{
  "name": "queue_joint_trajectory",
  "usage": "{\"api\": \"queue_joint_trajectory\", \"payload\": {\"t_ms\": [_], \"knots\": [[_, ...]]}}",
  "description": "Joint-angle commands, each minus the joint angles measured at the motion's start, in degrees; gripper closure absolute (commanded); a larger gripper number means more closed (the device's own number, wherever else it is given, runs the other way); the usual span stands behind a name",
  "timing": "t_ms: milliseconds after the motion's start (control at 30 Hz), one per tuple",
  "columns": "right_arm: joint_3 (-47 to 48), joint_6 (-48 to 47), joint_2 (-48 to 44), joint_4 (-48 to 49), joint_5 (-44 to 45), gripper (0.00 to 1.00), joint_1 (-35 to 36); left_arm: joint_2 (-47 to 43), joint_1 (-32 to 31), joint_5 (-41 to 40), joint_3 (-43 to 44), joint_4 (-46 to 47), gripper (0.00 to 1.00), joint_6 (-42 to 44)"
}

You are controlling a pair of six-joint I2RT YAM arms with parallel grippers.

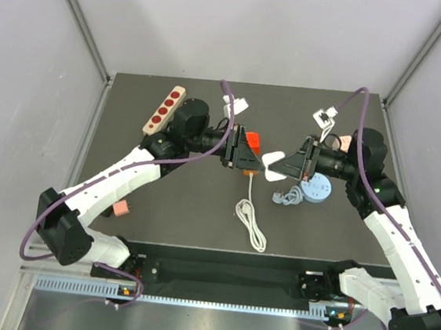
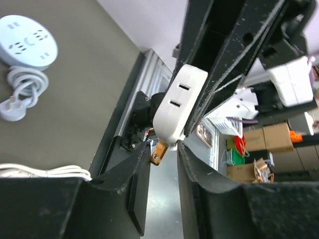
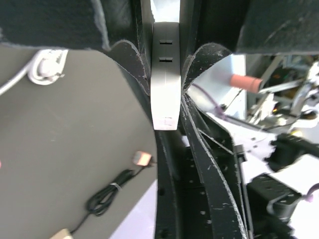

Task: Insert the plug
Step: Adjust the plug.

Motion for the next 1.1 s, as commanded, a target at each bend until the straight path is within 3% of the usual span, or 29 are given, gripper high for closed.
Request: {"api": "queue_joint_trajectory", "payload": {"t_ms": [0, 100, 167, 200, 300, 500, 633, 1067], "knots": [[2.3, -5.5, -0.2, -6.7, 5.3, 1.00, 0.0, -1.3, 0.5, -5.5, 3.4, -2.4, 0.94, 0.4], [2.6, -6.3, -0.4, -7.7, 6.0, 1.00, 0.0, -1.5, 0.6, -6.5, 3.6, -3.0, 0.79, 0.1], [2.6, -6.3, -0.3, -7.6, 4.8, 1.00, 0.0, -1.6, 0.8, -6.2, 3.6, -2.8, 0.63, 0.7], [2.7, -6.2, -0.5, -7.4, 4.2, 1.00, 0.0, -1.6, 1.2, -6.1, 3.6, -2.9, 0.51, 1.1], [2.6, -5.3, -1.3, -6.1, 2.2, 1.00, 0.0, -1.7, 3.4, -3.6, 3.3, -2.6, 0.44, 2.6], [1.4, -2.8, -2.2, -2.2, -2.0, 1.00, 0.0, -2.3, 5.4, 9.0, 0.2, 9.5, 0.42, 1.1], [-0.3, 1.3, -3.0, 2.5, -4.2, 1.00, 0.1, -2.5, 5.3, 13.0, -0.8, 13.3, 0.41, 0.5], [-2.4, 4.6, -2.5, 7.1, -7.1, 1.00, 0.0, -1.2, 2.8, 11.9, -1.4, 13.1, 0.48, 2.0]]}}
